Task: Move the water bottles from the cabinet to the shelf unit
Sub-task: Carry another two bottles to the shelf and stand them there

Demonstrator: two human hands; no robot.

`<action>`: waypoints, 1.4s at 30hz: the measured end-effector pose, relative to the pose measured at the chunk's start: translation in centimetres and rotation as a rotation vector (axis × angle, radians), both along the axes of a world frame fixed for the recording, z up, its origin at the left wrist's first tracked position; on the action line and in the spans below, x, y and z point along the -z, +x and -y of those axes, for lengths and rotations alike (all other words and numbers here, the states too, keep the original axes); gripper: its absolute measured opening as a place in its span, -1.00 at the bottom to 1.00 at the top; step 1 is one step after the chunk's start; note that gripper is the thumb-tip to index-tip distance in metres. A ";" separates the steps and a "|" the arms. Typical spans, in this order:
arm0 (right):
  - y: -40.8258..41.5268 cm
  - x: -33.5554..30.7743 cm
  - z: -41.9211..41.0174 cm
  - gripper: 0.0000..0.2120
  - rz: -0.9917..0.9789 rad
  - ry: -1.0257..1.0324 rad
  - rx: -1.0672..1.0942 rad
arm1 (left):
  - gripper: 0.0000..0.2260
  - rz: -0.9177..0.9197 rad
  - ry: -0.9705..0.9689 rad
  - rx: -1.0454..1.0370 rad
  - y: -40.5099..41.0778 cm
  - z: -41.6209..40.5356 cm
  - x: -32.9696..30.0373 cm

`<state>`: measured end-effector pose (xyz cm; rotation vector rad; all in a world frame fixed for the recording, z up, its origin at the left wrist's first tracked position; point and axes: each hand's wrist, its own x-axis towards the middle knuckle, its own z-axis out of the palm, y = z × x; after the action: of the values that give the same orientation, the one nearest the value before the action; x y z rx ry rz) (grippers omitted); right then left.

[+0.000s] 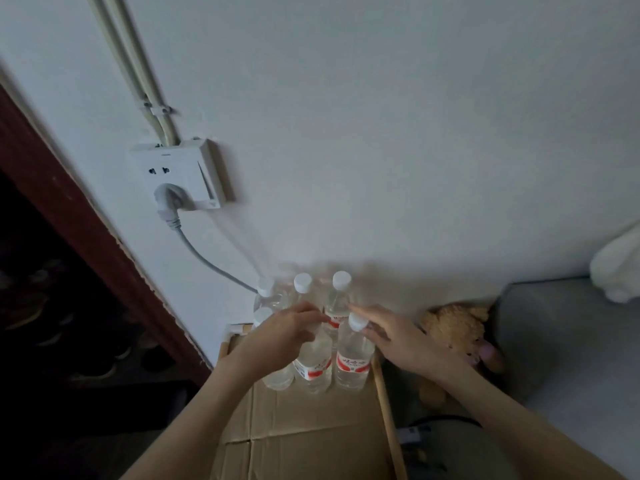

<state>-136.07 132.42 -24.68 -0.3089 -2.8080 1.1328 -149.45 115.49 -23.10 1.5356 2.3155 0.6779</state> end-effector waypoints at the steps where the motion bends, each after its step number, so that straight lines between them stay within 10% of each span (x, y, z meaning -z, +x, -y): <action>1: -0.1 -0.1 0.0 -0.58 -0.003 0.009 0.015 | -0.68 -0.018 0.002 0.006 -0.1 0.0 -0.1; 42: -0.6 -1.2 0.7 -0.68 0.109 0.156 0.135 | -0.65 -0.056 -0.046 -0.074 -1.1 -0.6 -1.0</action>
<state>-136.64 131.71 -23.46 -0.5516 -2.8958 0.8896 -150.54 116.06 -22.07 1.4739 2.4221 0.6014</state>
